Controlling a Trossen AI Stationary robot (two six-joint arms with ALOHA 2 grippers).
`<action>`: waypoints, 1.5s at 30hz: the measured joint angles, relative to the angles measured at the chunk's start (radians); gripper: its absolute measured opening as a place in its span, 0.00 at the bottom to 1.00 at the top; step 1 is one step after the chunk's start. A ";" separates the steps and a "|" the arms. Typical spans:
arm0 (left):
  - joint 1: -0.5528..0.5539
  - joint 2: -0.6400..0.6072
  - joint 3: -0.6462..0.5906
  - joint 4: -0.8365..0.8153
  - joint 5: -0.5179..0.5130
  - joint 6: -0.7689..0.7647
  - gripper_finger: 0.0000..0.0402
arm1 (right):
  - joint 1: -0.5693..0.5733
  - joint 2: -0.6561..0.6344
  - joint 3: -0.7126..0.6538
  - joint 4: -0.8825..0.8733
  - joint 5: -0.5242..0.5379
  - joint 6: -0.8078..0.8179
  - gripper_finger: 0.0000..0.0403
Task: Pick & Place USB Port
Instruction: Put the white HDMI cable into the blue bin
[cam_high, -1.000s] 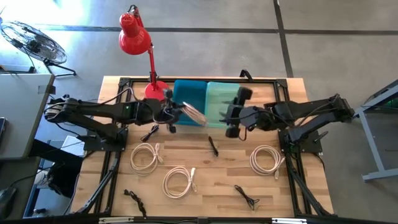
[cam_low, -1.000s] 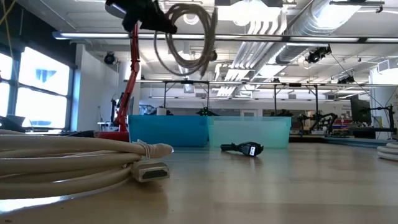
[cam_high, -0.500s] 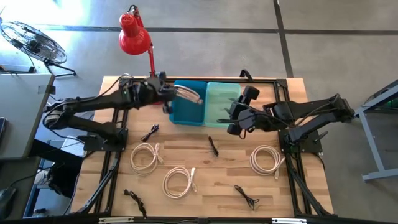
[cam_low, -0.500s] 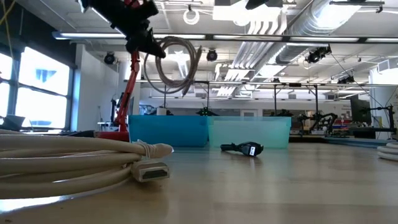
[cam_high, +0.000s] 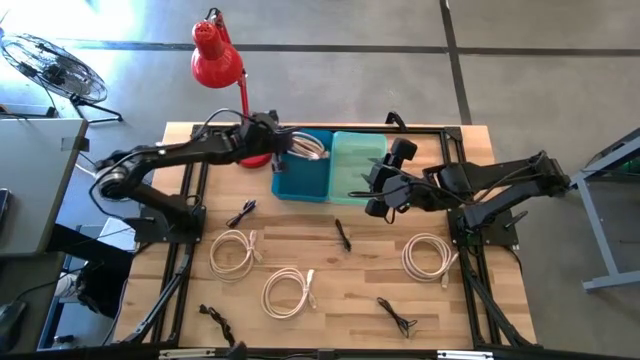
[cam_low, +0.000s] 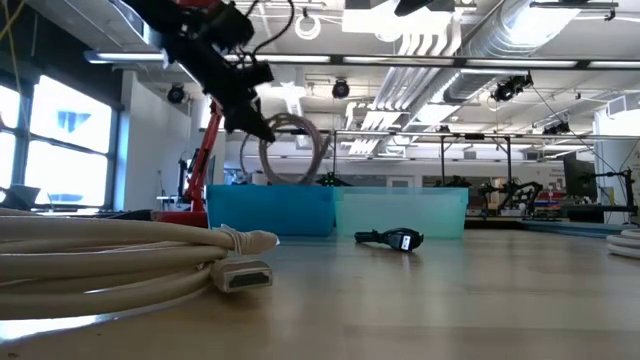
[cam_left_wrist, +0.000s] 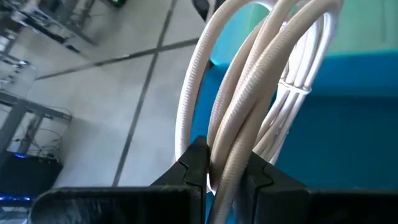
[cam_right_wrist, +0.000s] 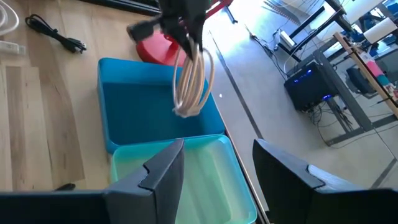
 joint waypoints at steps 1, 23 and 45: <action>0.000 0.025 0.000 0.018 -0.002 0.001 0.08 | 0.000 0.000 0.000 0.000 0.000 0.000 0.45; 0.000 0.176 0.001 0.166 -0.217 0.131 0.08 | 0.000 0.000 -0.001 0.000 -0.008 0.003 0.45; -0.039 0.165 0.000 0.108 -0.073 0.118 0.53 | 0.000 0.001 -0.001 -0.057 -0.037 0.071 0.45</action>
